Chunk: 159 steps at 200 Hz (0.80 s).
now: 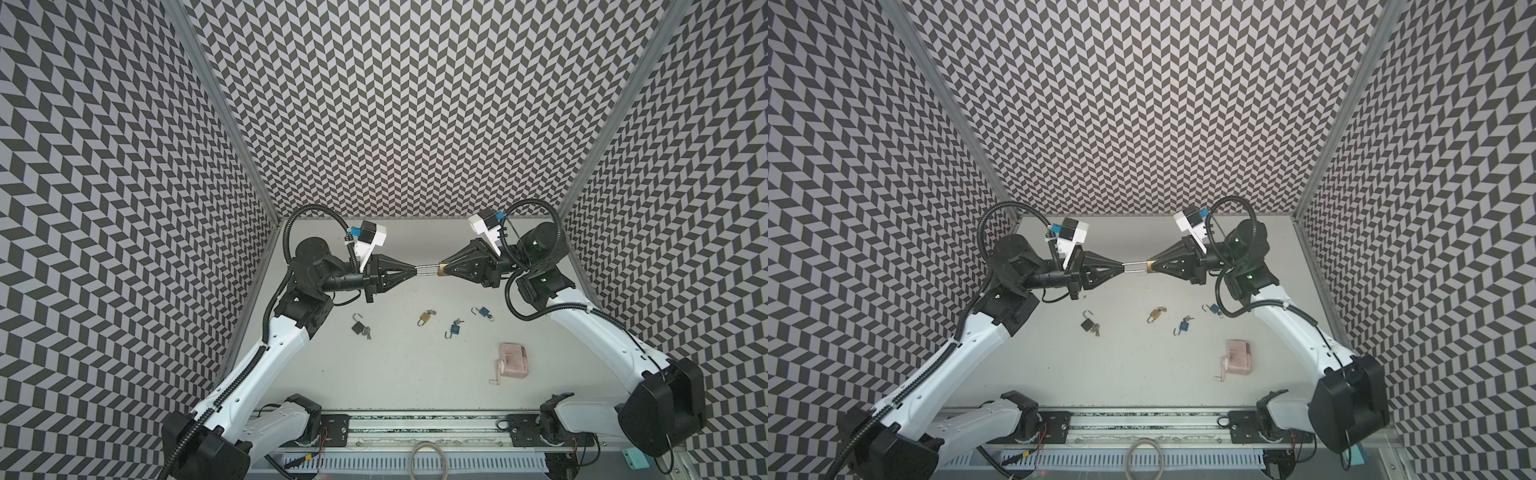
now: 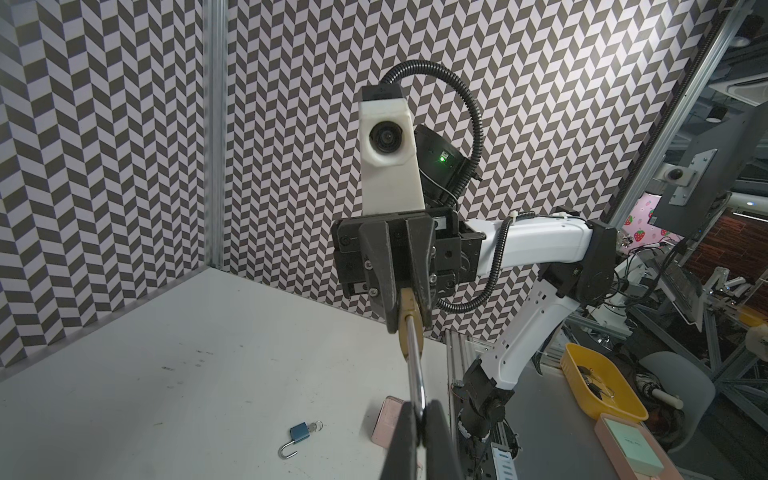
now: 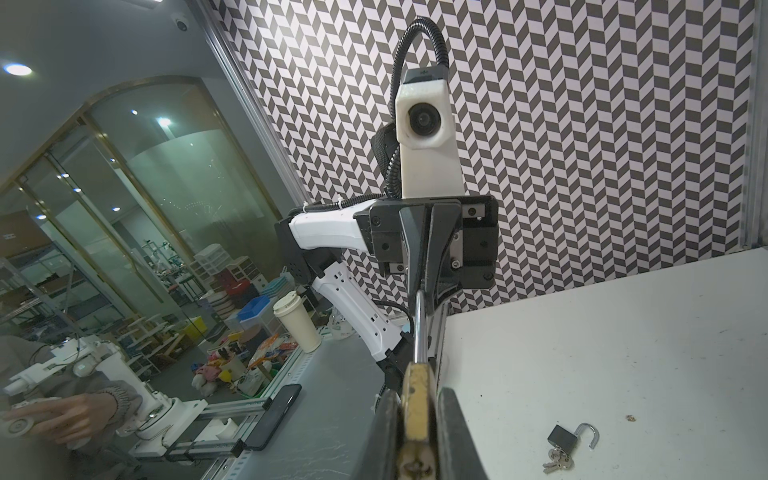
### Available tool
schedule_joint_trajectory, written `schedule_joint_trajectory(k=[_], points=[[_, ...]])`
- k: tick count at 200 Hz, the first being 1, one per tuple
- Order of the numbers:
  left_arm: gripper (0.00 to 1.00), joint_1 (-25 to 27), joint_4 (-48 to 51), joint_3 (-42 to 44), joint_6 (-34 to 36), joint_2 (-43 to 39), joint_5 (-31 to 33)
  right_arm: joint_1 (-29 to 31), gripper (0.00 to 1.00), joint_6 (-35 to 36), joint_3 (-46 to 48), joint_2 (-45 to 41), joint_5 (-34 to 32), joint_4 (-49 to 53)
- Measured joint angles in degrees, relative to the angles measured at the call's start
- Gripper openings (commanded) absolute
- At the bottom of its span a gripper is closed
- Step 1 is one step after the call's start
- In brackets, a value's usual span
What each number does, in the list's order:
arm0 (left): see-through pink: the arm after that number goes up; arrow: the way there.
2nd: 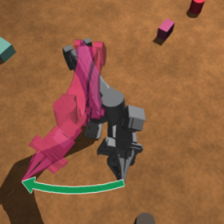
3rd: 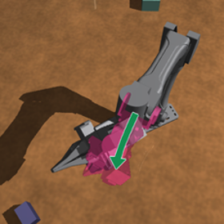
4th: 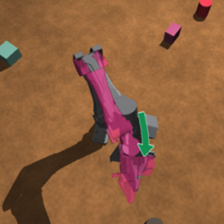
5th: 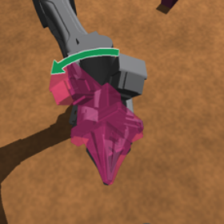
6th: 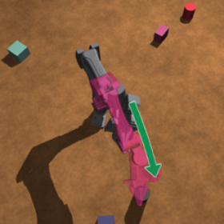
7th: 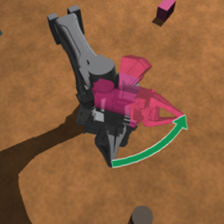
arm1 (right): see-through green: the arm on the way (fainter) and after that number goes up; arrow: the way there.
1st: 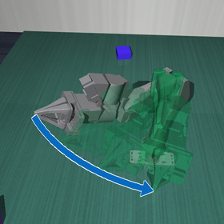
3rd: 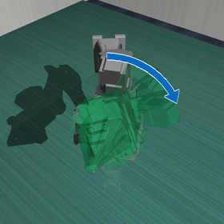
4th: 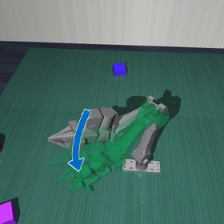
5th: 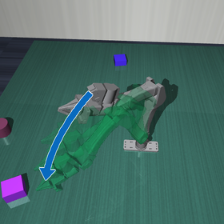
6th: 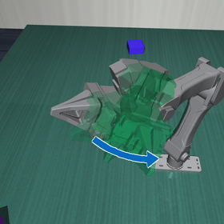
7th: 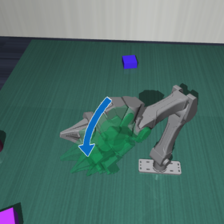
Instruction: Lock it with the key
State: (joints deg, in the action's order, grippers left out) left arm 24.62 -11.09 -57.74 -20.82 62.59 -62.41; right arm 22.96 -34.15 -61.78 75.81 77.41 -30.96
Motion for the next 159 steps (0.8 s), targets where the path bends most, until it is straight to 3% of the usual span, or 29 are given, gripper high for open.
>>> schedule_joint_trajectory(k=[77,140,145,159], points=[[0.00,3.50,1.29,-3.32,2.71,0.26,2.51,2.47,0.00,2.60,-1.77,0.02,0.48,-0.68],[0.00,1.90,1.70,-2.91,2.69,-1.16,3.13,2.71,0.00,3.19,-1.73,-1.36,-2.29,1.07],[0.00,1.57,1.31,-2.67,2.27,-1.16,2.91,2.71,0.05,3.26,-1.64,-1.64,-2.69,1.40],[0.00,1.14,0.07,-1.95,1.16,-1.16,2.47,2.80,0.37,3.52,-1.31,-2.34,-3.82,2.03]])
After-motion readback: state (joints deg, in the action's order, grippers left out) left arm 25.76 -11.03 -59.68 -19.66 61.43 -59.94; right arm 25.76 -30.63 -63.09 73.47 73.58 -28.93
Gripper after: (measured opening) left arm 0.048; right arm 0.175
